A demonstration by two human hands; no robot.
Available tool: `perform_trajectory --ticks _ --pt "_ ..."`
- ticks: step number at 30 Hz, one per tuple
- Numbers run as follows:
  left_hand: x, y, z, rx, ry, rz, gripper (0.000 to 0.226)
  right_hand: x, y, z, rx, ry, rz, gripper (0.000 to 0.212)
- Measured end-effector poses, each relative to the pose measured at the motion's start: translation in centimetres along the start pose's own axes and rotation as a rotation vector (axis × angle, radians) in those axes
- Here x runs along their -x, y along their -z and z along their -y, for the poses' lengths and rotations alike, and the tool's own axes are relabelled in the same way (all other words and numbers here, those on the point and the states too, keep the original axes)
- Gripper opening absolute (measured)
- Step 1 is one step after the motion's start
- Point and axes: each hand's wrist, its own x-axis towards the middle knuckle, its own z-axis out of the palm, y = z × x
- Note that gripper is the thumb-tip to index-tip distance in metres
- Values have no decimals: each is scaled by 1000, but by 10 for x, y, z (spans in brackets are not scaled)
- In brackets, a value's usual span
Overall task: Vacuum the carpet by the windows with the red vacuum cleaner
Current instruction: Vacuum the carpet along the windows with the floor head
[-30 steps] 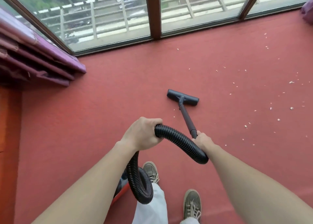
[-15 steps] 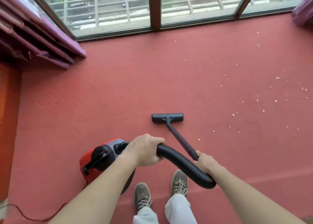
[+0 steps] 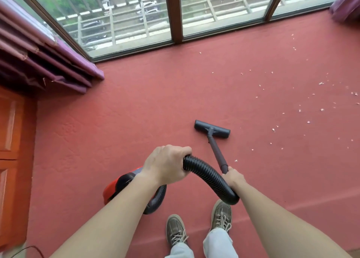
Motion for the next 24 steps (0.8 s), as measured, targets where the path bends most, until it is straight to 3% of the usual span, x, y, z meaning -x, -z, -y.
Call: perform_trajectory --ticks 8,13,24 --pt "-64 6 -23 8 0 -79 15 -31 83 -3 86 -6 -24 39" --pt "-103 -9 -28 46 68 -131 27 -65 150 7 250 26 -26 43" --pt "-221 22 79 138 189 -139 18 -148 226 135 243 36 -77 36"
